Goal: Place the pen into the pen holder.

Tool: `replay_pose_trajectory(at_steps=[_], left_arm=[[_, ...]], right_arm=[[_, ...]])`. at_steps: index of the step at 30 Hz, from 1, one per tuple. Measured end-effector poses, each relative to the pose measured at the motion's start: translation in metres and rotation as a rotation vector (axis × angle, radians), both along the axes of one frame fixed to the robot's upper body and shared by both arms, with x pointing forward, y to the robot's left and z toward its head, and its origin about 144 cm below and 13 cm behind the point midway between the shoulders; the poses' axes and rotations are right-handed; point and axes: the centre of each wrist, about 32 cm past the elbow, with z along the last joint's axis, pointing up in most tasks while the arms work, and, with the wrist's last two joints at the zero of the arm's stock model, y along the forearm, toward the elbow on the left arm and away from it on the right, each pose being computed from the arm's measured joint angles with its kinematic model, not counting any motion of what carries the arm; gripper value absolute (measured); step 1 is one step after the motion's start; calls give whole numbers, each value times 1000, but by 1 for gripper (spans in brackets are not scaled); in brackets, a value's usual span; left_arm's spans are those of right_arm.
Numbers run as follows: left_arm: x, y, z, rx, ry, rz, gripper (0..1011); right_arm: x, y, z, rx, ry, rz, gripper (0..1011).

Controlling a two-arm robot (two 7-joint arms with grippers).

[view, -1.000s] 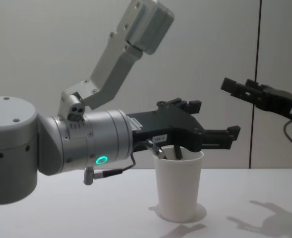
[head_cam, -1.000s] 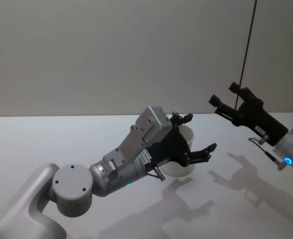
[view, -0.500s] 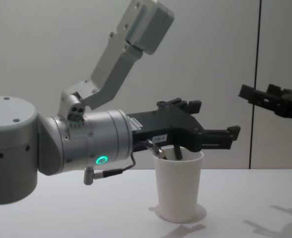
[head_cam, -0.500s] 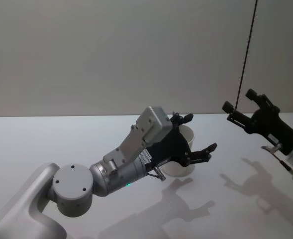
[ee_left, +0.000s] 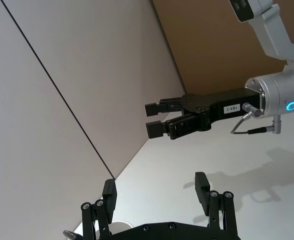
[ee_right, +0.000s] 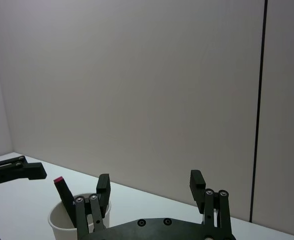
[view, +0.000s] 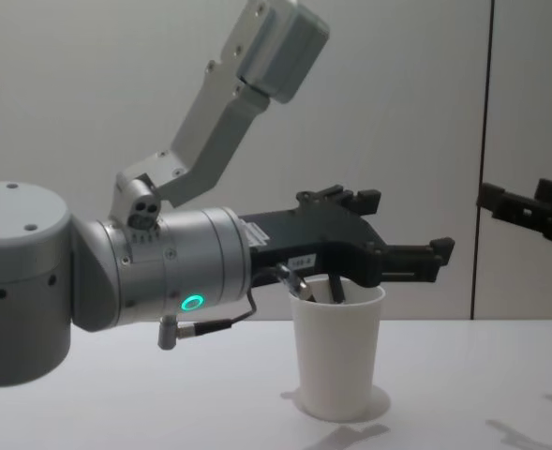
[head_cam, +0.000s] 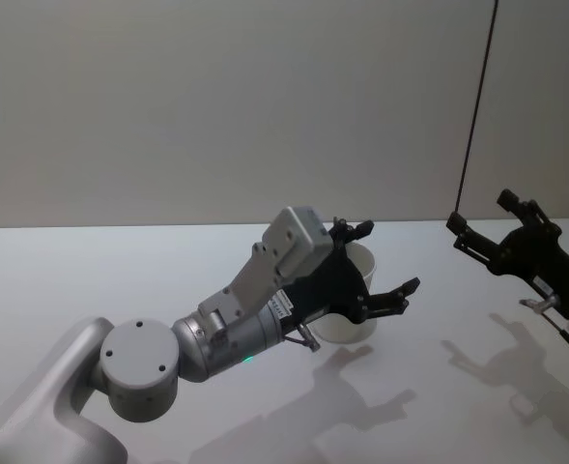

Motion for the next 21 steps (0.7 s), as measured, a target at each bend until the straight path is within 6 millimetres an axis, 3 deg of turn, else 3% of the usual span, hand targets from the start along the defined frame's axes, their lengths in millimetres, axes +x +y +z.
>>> replay_pose_trajectory(at_steps=[21], left_arm=[[-2,1,-1,-4,0,14,1003]], right_arm=[[-12,2,0,-24,19,-52,1002]])
